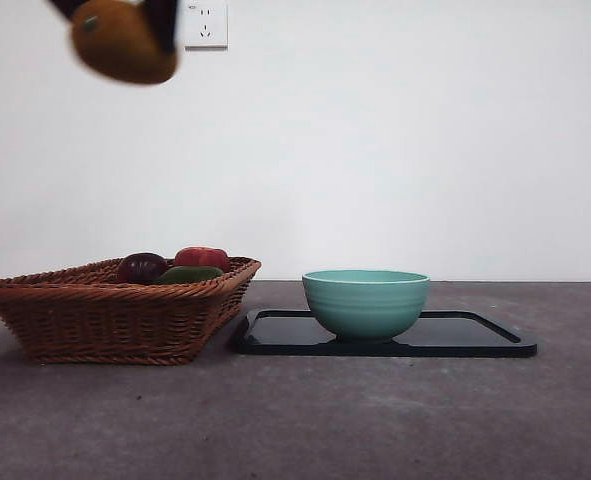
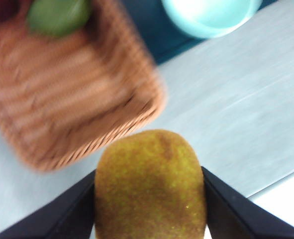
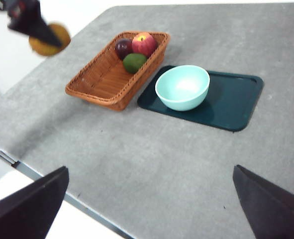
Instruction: Pick up the wifruite, put it on the bowl, pick up the plate, put it on desk
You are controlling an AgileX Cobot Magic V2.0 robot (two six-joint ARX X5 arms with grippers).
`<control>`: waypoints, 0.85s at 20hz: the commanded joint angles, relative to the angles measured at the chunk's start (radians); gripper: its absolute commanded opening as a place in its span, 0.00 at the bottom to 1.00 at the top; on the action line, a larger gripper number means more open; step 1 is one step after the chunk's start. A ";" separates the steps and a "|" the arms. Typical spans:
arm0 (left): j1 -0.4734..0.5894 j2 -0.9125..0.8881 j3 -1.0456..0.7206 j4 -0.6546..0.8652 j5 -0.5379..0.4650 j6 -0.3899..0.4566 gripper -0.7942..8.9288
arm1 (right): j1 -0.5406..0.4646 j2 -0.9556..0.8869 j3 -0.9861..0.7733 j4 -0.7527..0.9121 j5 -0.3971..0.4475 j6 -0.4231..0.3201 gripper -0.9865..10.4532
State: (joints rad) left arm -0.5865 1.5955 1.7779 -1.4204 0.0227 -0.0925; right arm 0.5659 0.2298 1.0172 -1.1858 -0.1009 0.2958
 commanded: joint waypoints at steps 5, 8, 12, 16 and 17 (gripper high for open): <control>0.096 -0.013 -0.224 0.304 -0.004 -0.087 0.35 | 0.007 0.003 0.011 0.040 0.004 0.010 0.59; 0.146 0.012 -0.290 0.436 -0.004 -0.124 0.35 | 0.007 0.003 0.011 0.040 0.003 0.010 0.59; 0.192 0.081 -0.301 0.499 -0.004 -0.127 0.35 | 0.007 0.003 0.011 0.040 0.003 0.010 0.59; 0.199 0.141 -0.301 0.541 -0.004 -0.134 0.35 | 0.007 0.003 0.011 0.040 0.004 0.010 0.59; 0.199 0.163 -0.301 0.555 -0.004 -0.138 0.35 | 0.007 0.003 0.011 0.040 0.004 0.010 0.59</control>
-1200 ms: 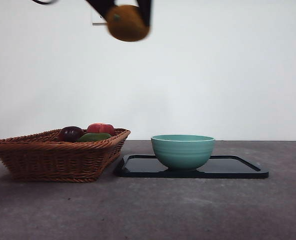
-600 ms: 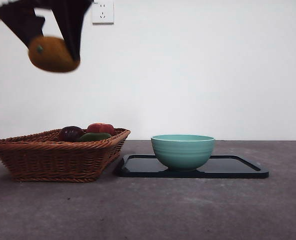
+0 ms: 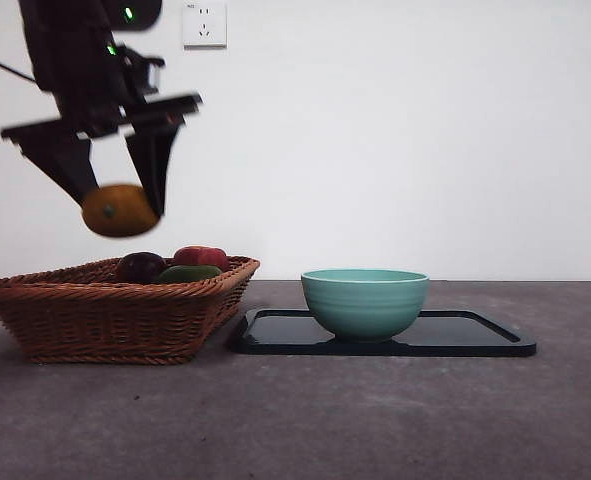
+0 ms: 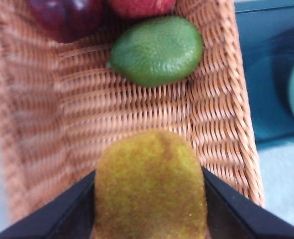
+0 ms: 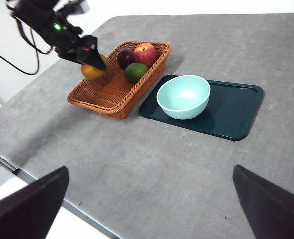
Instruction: Pick up the wifruite, put it on the bowl, pick up the plate, put it on desk
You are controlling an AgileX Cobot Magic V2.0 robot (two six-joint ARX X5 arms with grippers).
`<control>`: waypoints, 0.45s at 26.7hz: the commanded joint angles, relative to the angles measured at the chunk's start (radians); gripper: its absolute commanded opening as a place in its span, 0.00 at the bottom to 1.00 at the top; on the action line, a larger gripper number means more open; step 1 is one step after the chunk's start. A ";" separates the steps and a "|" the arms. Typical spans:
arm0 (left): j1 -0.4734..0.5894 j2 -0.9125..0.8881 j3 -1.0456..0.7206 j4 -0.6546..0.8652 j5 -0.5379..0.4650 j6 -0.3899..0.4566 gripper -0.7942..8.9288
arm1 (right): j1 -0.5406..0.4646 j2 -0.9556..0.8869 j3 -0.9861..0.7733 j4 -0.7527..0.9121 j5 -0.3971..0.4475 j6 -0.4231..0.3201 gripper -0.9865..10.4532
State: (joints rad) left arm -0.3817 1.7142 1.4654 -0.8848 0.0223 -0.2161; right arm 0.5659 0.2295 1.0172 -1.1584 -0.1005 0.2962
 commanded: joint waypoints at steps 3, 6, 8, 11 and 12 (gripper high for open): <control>-0.007 0.095 0.011 0.055 -0.003 -0.037 0.35 | 0.007 0.003 0.011 0.013 0.003 0.010 0.59; -0.011 0.142 0.011 0.065 -0.003 -0.056 0.36 | 0.007 0.003 0.011 0.013 0.003 0.010 0.59; -0.011 0.172 0.011 0.063 -0.003 -0.058 0.36 | 0.007 0.003 0.011 0.013 0.003 0.010 0.59; -0.011 0.205 0.011 0.064 -0.003 -0.058 0.36 | 0.007 0.003 0.011 0.013 0.003 0.007 0.59; -0.011 0.216 0.011 0.065 -0.003 -0.058 0.36 | 0.007 0.003 0.011 0.013 0.003 0.007 0.59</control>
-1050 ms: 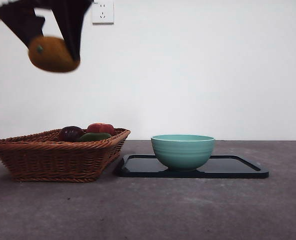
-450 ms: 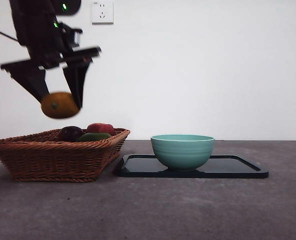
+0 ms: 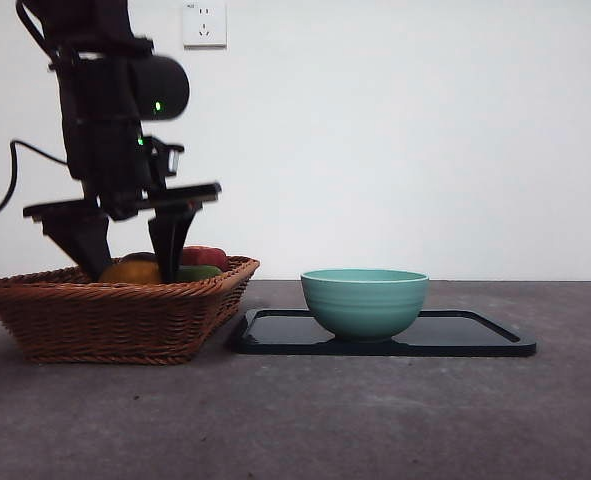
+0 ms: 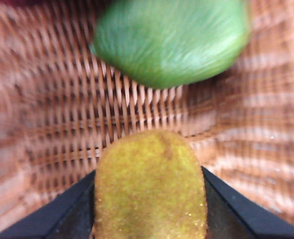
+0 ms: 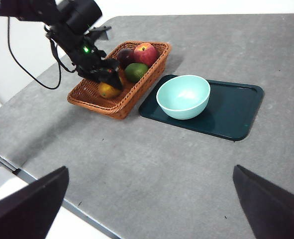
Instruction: Pick up the wifruite, put it on the bowl, pick up the plate, put it on desk
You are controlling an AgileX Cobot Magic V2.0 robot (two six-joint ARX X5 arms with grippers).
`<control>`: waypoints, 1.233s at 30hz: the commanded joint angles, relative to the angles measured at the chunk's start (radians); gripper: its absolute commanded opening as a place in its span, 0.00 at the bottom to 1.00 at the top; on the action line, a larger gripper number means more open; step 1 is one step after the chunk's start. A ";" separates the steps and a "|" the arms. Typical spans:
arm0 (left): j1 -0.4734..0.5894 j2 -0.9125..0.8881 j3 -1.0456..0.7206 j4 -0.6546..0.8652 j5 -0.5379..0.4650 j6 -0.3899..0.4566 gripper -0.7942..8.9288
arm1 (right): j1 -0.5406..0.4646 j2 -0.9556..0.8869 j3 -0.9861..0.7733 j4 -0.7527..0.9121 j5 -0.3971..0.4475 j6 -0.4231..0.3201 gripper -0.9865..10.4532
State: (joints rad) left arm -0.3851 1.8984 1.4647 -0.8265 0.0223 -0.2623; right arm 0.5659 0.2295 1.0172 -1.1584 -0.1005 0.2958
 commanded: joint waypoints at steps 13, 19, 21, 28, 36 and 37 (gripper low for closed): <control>-0.007 0.053 0.013 0.004 -0.003 -0.016 0.38 | 0.007 0.003 0.011 0.012 0.003 0.007 0.59; -0.004 0.053 0.034 -0.025 -0.003 -0.003 0.70 | 0.007 0.003 0.011 0.013 0.003 0.007 0.59; -0.004 0.050 0.059 -0.050 -0.003 0.013 0.76 | 0.007 0.003 0.011 0.013 0.003 0.007 0.59; -0.004 -0.025 0.147 -0.143 -0.003 0.077 0.77 | 0.007 0.003 0.011 0.012 0.003 0.007 0.59; -0.015 -0.273 0.150 -0.253 0.032 0.167 0.77 | 0.007 0.003 0.011 0.012 0.003 0.007 0.59; -0.016 -0.310 0.150 -0.268 0.050 0.180 0.77 | 0.007 0.003 0.011 0.012 0.003 0.006 0.59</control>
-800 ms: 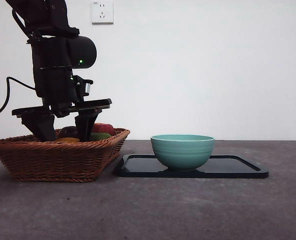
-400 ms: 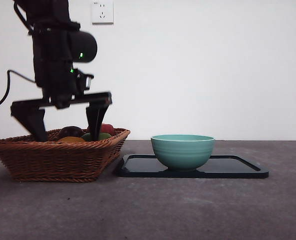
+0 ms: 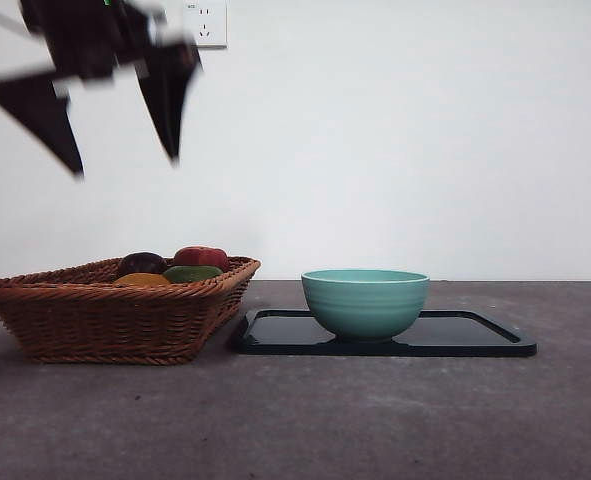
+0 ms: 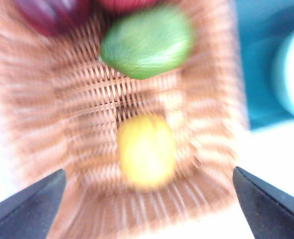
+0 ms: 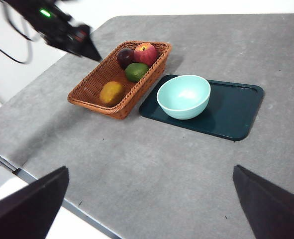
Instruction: Pick up the wifruite, put it on the bowl, pick up the plate, put it on desk
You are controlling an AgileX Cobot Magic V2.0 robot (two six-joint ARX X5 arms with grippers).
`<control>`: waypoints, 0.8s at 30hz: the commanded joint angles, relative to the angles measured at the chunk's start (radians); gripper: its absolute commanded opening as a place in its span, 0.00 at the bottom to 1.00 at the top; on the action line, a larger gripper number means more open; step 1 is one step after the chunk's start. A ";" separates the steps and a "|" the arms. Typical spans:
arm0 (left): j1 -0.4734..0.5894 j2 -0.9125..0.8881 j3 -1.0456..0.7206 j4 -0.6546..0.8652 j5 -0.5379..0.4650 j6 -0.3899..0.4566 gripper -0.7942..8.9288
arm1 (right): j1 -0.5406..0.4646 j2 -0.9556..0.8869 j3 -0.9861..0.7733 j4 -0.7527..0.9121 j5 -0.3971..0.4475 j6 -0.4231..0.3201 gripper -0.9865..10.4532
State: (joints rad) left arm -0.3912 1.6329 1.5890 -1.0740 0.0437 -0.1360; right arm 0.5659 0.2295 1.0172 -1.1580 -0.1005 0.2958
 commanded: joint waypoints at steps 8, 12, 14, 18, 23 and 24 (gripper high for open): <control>-0.014 -0.323 0.026 -0.125 0.141 0.156 0.77 | 0.007 0.003 0.011 0.012 0.003 0.003 0.59; -0.020 -0.445 0.026 -0.187 0.188 0.192 0.76 | 0.007 0.003 0.011 0.013 0.004 0.004 0.59; -0.023 -0.500 0.024 -0.211 0.224 0.211 0.76 | 0.007 0.003 0.011 0.013 0.004 0.004 0.59; -0.023 -0.616 0.001 -0.225 0.325 0.239 0.76 | 0.007 0.003 0.011 0.013 0.004 0.005 0.59; -0.024 -0.748 -0.067 -0.224 0.358 0.277 0.76 | 0.007 0.003 0.011 0.014 0.004 0.005 0.59; -0.024 -0.774 -0.086 -0.223 0.359 0.277 0.76 | 0.007 0.003 0.011 0.014 0.004 0.007 0.59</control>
State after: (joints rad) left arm -0.4103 0.8597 1.5002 -1.3037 0.3969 0.1165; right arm 0.5659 0.2295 1.0172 -1.1576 -0.1005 0.2958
